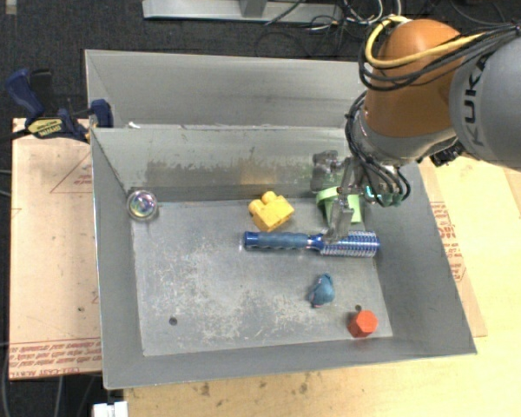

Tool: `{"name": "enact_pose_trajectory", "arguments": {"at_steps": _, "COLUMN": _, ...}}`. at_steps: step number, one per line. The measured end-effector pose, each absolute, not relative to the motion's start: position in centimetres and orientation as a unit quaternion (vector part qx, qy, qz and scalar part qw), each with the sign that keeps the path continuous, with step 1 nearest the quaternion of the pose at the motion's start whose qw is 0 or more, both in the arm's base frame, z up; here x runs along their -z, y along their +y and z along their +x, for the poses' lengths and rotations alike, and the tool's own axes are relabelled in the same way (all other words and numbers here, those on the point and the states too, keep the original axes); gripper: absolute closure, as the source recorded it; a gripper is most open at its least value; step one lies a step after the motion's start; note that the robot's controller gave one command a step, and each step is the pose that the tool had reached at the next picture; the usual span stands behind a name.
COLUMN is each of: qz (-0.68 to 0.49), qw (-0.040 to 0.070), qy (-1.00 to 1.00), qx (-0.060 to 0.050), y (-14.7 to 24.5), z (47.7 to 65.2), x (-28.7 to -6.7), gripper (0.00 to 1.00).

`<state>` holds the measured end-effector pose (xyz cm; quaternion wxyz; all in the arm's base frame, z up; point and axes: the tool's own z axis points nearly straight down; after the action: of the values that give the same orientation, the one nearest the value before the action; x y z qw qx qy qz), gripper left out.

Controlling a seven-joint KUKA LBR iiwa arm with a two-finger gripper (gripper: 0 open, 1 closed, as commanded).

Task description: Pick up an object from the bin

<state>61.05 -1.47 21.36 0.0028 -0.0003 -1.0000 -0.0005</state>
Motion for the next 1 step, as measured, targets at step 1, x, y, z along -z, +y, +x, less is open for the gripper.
{"name": "enact_pose_trajectory", "arguments": {"at_steps": 1, "qz": 0.039, "qw": 0.003, "qy": -0.999, "qx": 0.0, "y": -4.67, "z": 58.74, "x": -6.88, "gripper": 0.0}}
